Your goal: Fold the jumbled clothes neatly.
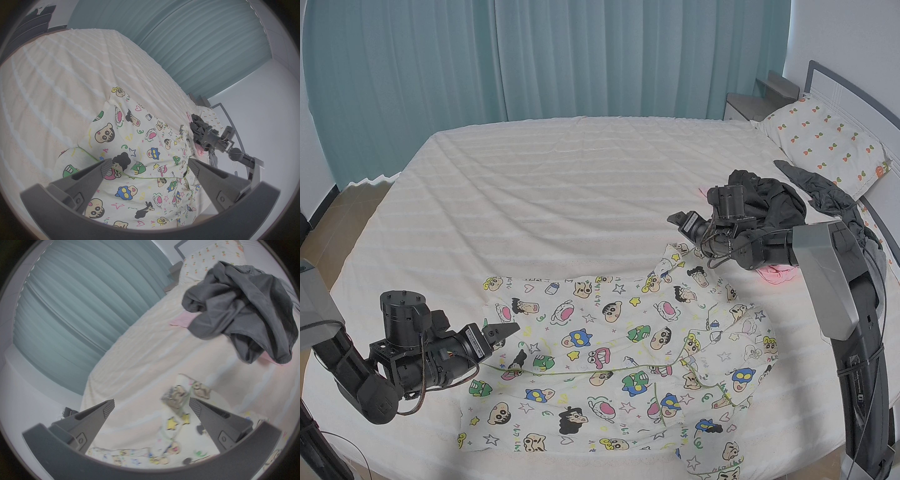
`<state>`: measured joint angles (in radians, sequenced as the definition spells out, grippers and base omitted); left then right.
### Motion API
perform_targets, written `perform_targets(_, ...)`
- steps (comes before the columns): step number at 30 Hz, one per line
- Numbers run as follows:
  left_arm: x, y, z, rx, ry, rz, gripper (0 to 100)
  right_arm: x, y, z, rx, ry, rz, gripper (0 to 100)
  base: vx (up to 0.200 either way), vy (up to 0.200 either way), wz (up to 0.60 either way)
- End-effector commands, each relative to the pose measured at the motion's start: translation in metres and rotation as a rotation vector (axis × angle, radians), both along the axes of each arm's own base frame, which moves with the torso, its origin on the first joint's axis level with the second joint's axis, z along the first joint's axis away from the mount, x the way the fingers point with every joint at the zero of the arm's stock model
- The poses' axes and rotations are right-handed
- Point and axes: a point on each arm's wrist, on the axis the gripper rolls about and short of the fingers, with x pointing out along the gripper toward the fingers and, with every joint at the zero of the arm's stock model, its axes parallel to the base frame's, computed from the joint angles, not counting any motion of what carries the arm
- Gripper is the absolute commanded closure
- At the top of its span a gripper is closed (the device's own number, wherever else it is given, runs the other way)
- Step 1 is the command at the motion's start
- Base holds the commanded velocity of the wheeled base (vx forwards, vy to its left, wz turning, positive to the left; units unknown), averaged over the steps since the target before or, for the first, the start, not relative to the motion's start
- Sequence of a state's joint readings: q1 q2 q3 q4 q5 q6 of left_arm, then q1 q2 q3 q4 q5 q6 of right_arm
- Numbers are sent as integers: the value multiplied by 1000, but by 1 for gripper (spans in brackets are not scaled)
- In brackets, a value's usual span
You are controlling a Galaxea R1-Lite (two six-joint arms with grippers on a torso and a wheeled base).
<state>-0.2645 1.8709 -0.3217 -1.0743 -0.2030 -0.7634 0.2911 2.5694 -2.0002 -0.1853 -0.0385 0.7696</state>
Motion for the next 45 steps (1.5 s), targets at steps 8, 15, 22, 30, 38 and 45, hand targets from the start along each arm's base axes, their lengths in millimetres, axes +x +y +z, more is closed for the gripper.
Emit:
perform_targets(8,0,0,1,0,-4,5,0,-12,26,-1,-7,20,43,0,0,0,0)
perform_targets(15,0,-1,0,-1,-1,4,0,-19,22,-10,-25,67,41,0,0,0,0)
perform_targets(22,1,-1,-1,-2,2,3,0,-20,25,-19,-34,90,47,0,0,0,0)
perform_targets(30,1,-2,-2,-2,9,-1,0,-23,49,-44,-65,116,99,0,0,0,0)
perform_targets(38,1,-2,-4,1,16,0,0,-19,70,-56,-62,93,134,0,0,0,0)
perform_targets(45,1,-2,-4,1,16,2,0,-17,74,-89,-69,121,92,0,0,0,0)
